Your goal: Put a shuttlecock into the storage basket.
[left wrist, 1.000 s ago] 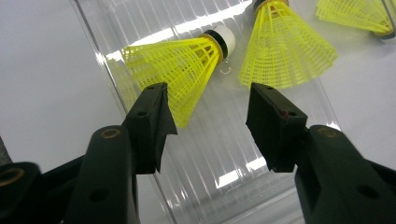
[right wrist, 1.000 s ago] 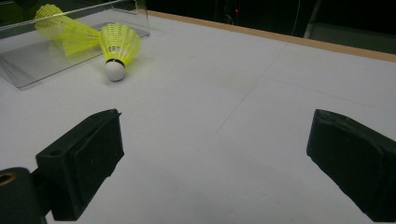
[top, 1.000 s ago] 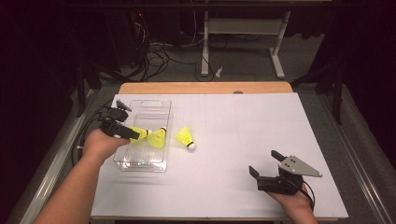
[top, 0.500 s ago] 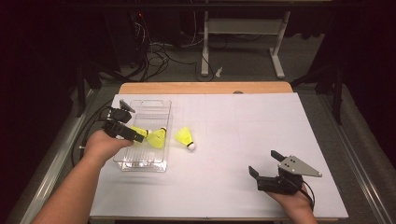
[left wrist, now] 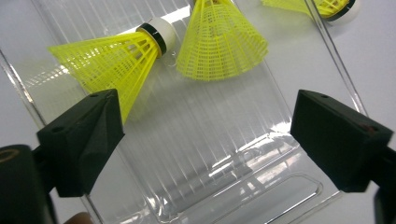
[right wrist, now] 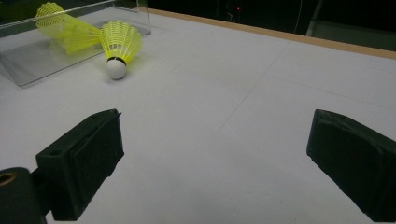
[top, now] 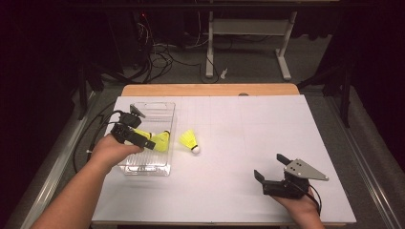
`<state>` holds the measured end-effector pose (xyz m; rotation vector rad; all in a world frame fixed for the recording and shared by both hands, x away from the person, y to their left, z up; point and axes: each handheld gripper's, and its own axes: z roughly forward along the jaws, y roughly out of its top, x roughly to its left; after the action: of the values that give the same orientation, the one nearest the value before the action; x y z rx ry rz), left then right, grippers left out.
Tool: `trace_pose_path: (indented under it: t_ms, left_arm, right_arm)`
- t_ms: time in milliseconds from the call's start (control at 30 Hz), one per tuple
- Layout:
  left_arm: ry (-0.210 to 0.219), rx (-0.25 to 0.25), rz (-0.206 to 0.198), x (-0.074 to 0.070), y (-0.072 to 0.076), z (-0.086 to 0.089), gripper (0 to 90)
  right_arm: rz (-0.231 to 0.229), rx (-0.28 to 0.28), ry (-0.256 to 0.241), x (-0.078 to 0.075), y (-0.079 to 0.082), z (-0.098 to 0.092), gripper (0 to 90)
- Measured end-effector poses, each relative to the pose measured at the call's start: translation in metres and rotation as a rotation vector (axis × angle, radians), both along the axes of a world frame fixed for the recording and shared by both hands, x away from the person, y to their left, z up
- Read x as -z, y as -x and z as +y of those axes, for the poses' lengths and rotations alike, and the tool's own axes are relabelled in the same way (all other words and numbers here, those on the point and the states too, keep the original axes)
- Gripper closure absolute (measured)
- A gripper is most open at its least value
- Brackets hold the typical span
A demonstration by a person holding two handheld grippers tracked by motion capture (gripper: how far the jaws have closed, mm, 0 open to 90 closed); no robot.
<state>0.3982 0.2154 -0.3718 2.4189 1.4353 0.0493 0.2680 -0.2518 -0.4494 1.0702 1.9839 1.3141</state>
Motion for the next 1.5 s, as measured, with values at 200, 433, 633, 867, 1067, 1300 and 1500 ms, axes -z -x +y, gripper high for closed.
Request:
trace_pose_path:
  t_ms: [200, 433, 633, 867, 1067, 1300, 1500]
  left_arm:
    - [-0.001, -0.003, 0.016, -0.001, 0.000, -0.005, 0.7]
    - [0.000, 0.009, 0.034, -0.005, 0.001, -0.014, 0.5]
    - [-0.007, 0.025, 0.034, -0.009, 0.000, -0.021, 0.7]
    - [-0.014, 0.034, 0.028, -0.013, 0.001, -0.030, 0.7]
    - [-0.027, 0.047, 0.031, -0.013, 0.005, -0.040, 0.7]
    - [-0.017, 0.076, 0.027, -0.016, 0.009, -0.053, 0.7]
    - [-0.014, 0.098, 0.023, -0.020, 0.008, -0.063, 0.7]
  right_arm:
    - [0.000, 0.000, -0.001, 0.000, 0.000, 0.000, 4.3]
    - [0.003, -0.002, -0.003, 0.000, -0.002, 0.002, 4.3]
    - [0.008, 0.001, -0.006, 0.001, -0.004, 0.002, 4.3]
    - [0.008, -0.002, -0.004, 0.001, -0.004, 0.001, 4.3]
    - [0.008, -0.004, -0.008, 0.001, -0.004, 0.001, 4.3]
    - [0.001, -0.004, -0.012, 0.000, -0.004, 0.001, 4.3]
    - [0.006, -0.005, -0.010, 0.000, -0.005, 0.002, 4.3]
